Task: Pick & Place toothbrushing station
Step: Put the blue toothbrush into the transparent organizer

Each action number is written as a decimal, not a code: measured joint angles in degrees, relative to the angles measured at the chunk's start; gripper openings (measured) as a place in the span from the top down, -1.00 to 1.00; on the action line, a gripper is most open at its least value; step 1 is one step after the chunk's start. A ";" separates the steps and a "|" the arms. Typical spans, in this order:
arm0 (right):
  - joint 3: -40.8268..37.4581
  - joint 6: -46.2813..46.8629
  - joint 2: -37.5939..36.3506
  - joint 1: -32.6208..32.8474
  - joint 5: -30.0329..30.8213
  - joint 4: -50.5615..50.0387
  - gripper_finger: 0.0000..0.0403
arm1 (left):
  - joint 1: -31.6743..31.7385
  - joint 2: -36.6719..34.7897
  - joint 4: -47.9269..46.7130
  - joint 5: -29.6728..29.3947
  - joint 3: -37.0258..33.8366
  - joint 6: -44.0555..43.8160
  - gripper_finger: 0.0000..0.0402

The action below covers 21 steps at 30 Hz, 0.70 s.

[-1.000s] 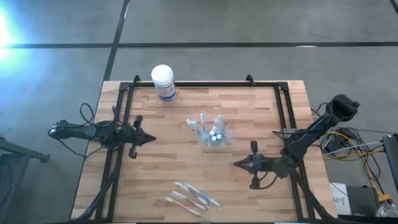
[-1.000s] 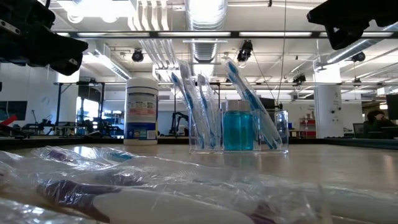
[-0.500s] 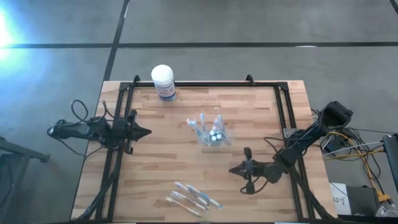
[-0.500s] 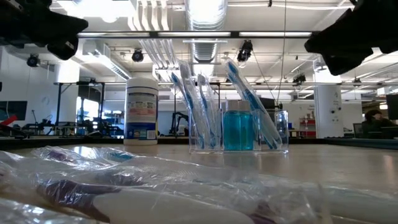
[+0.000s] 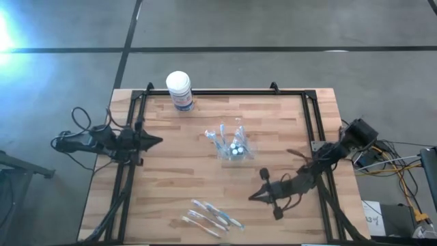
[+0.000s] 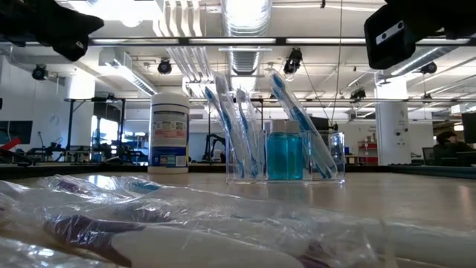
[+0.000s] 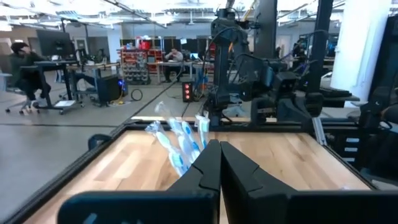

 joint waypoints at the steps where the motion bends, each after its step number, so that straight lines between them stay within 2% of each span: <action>1: -1.31 0.00 -2.05 -0.36 0.00 0.00 0.96 | 0.00 -0.06 -0.12 -0.07 0.30 0.29 0.99; 8: -11.46 1.51 -20.67 -2.92 0.23 -4.22 0.96 | 0.00 -0.75 -1.09 -0.10 2.78 1.02 0.99; 14: -16.41 3.55 -34.67 -3.39 1.76 -14.15 0.96 | 0.00 -0.93 -1.25 -0.11 3.09 1.05 0.99; 17: -16.66 4.64 -39.10 -3.41 3.85 -20.39 0.96 | 0.00 -0.95 -1.27 -0.12 2.87 0.98 0.99; 21: -13.40 8.98 -41.15 -3.48 9.12 -35.30 0.96 | 0.00 -0.97 -1.75 -0.10 2.50 0.15 0.99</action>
